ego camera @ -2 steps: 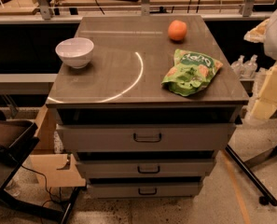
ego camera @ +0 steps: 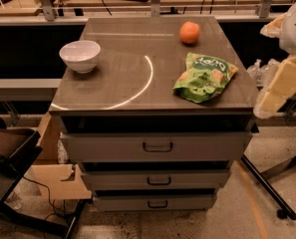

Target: Move orange near white bowl

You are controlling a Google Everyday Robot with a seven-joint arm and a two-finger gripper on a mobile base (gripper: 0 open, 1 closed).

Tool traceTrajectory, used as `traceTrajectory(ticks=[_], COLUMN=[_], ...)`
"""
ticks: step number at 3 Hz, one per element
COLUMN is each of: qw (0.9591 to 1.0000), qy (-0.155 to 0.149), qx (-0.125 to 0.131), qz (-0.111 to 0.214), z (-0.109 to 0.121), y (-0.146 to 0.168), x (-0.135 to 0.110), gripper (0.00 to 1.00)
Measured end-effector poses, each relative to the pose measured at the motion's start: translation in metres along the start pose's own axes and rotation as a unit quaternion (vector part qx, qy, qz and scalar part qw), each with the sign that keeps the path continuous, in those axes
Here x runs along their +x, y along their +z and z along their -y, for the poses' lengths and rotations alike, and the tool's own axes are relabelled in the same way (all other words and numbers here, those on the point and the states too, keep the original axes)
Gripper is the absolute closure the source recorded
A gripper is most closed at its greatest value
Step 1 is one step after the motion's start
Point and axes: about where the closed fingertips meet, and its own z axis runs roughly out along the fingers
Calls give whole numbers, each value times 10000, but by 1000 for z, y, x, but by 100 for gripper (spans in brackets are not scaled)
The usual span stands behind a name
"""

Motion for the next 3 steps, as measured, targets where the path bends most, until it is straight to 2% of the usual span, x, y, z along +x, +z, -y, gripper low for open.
traceTrajectory(ticks=[1,2,3], qw=[9969,9872,9747], qy=[592,1196,1644], qx=[153,424,875], qz=[504,971,1238], z=[43,82,112], y=[16,31,39], x=[-1,-7,-18], gripper=[0,0,0])
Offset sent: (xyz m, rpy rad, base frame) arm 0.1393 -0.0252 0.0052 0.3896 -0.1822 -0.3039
